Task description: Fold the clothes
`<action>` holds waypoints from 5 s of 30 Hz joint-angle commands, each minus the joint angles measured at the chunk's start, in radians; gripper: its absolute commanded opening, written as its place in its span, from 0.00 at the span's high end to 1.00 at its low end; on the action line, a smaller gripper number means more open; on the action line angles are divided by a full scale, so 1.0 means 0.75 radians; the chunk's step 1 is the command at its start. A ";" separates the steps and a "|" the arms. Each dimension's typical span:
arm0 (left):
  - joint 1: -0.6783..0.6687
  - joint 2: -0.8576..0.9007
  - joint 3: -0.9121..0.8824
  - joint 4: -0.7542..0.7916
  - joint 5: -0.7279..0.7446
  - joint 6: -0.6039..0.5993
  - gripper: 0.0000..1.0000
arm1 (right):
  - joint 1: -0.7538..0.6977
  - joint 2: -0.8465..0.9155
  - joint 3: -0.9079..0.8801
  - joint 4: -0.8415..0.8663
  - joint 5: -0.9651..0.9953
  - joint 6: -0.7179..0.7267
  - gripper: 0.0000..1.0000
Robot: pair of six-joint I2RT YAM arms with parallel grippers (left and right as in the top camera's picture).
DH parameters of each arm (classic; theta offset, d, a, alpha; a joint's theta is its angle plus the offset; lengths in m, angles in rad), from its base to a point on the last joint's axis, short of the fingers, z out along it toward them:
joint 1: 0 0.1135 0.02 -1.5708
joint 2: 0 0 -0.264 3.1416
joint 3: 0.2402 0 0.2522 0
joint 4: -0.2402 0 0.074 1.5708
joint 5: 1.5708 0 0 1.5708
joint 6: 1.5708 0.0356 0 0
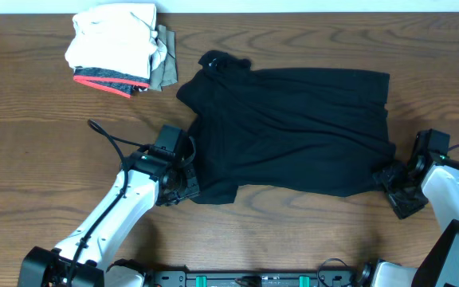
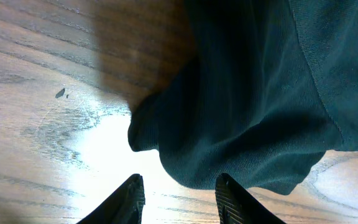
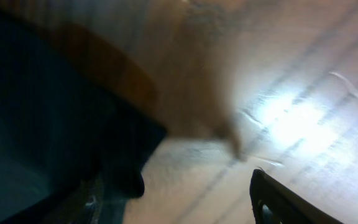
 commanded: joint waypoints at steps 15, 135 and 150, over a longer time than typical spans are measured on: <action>0.007 -0.010 -0.005 -0.005 -0.021 0.003 0.60 | -0.015 -0.017 -0.043 0.109 -0.060 -0.017 0.73; 0.007 0.208 0.035 -0.110 0.099 0.140 0.63 | -0.155 -0.327 0.147 -0.441 -0.095 -0.309 0.22; 0.007 0.143 0.078 -0.241 0.105 0.111 0.94 | -0.155 -0.327 0.147 -0.441 -0.094 -0.310 0.19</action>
